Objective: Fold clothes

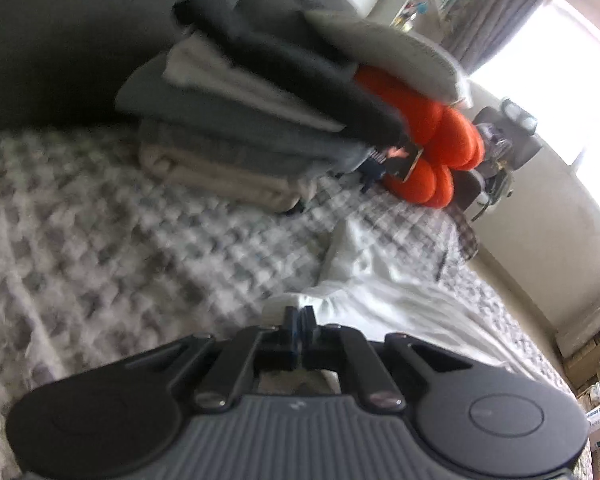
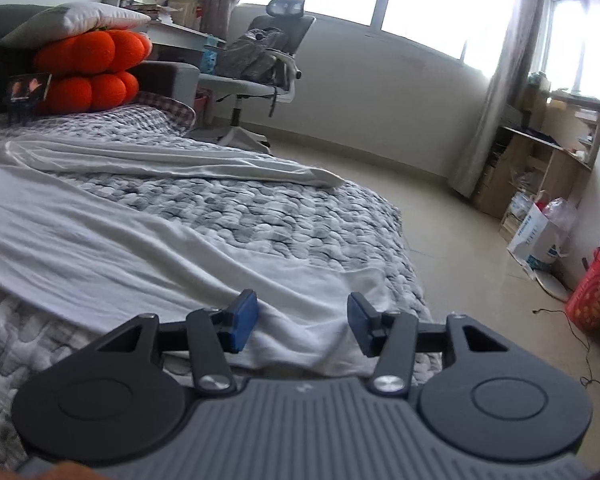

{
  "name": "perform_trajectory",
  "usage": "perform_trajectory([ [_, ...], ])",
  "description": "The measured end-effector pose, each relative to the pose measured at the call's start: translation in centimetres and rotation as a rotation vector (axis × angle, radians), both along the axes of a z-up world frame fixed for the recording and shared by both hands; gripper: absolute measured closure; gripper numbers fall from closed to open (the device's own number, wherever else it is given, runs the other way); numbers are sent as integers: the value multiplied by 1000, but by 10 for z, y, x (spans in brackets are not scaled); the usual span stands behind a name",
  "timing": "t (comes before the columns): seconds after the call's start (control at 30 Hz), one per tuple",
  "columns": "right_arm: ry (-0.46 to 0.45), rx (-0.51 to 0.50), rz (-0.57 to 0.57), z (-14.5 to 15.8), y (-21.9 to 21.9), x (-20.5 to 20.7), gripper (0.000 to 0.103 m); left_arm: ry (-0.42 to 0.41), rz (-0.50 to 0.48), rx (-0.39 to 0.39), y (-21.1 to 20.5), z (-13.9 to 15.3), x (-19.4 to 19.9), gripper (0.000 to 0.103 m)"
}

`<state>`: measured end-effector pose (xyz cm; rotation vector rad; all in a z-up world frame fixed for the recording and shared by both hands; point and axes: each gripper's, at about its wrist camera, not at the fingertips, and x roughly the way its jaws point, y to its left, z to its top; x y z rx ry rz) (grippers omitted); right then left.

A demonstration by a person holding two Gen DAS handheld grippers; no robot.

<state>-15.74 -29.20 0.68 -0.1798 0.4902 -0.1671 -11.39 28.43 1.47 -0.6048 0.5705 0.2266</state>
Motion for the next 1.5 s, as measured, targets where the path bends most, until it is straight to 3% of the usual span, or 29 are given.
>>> perform_trajectory([
  [0.07, 4, 2, -12, -2, 0, 0, 50, 14, -4, 24, -3, -2, 2, 102],
  [0.23, -9, 45, -41, 4, -10, -8, 50, 26, -34, 171, -23, 10, 1, 102],
  [0.33, -18, 81, -62, 9, -18, -14, 49, 60, -39, 199, -28, 17, -1, 101],
  [0.53, -11, 111, -54, 11, -22, -24, 48, 112, -32, 407, -45, 39, -12, 101],
  [0.63, 6, 109, -49, 6, -24, -24, 48, 141, -46, 439, -45, 44, -17, 101],
  [0.83, 6, 130, -32, 7, -27, -30, 48, 163, -77, 417, -49, 50, -32, 96],
  [0.87, 8, 125, -33, 8, -28, -30, 48, 158, -80, 415, -50, 51, -32, 83],
  [0.9, 6, 124, -38, 8, -29, -31, 48, 154, -83, 409, -50, 51, -31, 58],
  [0.97, 3, 142, -57, 9, -34, -32, 48, 152, -75, 388, -50, 50, -28, 37],
  [1.2, -14, 281, -136, 7, -50, -45, 48, 155, -96, 187, -58, 30, -10, 36],
  [1.37, 2, 258, -181, 4, -64, -50, 48, 141, -84, 177, -62, 20, 3, 28],
  [1.5, -23, 327, -217, 7, -79, -57, 48, 155, -58, 163, -60, 13, 12, 27],
])
